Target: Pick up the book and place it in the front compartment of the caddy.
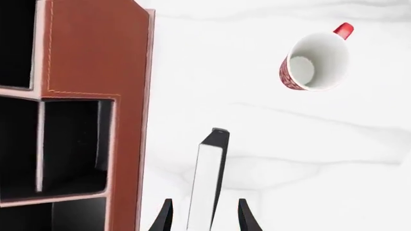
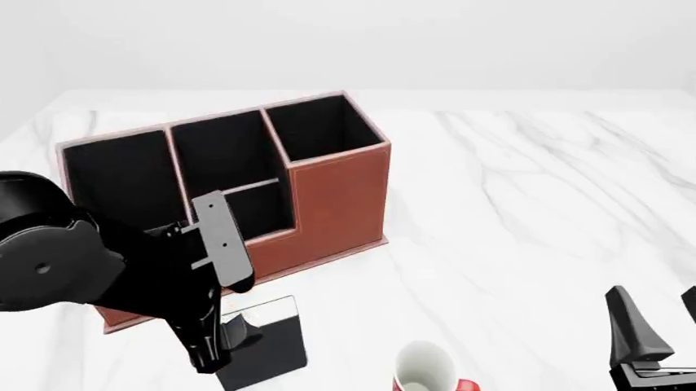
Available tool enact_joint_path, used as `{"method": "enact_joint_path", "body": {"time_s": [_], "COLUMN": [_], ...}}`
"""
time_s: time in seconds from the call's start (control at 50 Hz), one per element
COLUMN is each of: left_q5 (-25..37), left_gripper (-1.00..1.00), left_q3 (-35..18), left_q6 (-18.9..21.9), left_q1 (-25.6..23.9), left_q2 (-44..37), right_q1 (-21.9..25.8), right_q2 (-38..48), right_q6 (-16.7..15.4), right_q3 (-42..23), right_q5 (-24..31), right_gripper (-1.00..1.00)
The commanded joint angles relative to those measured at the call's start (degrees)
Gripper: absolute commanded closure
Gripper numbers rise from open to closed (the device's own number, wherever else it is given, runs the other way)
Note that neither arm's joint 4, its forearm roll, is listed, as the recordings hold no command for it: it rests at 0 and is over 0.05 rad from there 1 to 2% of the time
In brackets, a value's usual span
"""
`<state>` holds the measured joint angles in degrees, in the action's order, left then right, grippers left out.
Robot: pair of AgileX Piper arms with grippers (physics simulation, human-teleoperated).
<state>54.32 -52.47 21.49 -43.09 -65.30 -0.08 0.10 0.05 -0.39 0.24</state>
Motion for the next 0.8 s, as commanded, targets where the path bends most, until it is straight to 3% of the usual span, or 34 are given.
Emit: {"method": "enact_joint_path", "body": {"time_s": [0.02, 0.3, 0.32, 0.36, 0.48, 0.6, 0.62, 0.68, 0.8], "left_q5": [-1.2, -2.6, -2.6, -3.2, -4.1, -5.0, -5.2, -6.3, -8.0], "left_gripper": [-1.0, -1.0, -1.0, -1.0, -1.0, -1.0, -1.0, -1.0, -1.0], "left_q3": [1.0, 2.0, 1.7, 2.6, 2.7, 3.4, 3.2, 4.4, 5.7], "left_q6": [1.1, 1.4, 0.1, 1.5, -0.3, 0.4, -1.1, 0.1, -2.3], "left_q1": [1.1, 1.3, -0.3, 1.2, -0.6, 0.2, -1.2, 0.4, -1.5], "left_q2": [-1.2, -2.5, -2.5, -2.8, -3.7, -4.2, -4.1, -4.7, -5.1], "right_q1": [0.0, 0.0, 0.0, 0.0, 0.0, 0.0, 0.0, 0.0, 0.0], "right_q2": [0.1, 0.1, 0.1, 0.1, 0.1, 0.1, 0.1, 0.1, 0.1], "right_q6": [0.0, 0.0, 0.0, 0.0, 0.0, 0.0, 0.0, 0.0, 0.0], "right_q3": [0.1, 0.1, 0.1, 0.1, 0.1, 0.1, 0.1, 0.1, 0.1], "right_q5": [-0.1, -0.1, -0.1, -0.1, -0.1, -0.1, -0.1, -0.1, -0.1], "right_gripper": [-1.0, -1.0, -1.0, -1.0, -1.0, -1.0, -1.0, -1.0, -1.0]}}
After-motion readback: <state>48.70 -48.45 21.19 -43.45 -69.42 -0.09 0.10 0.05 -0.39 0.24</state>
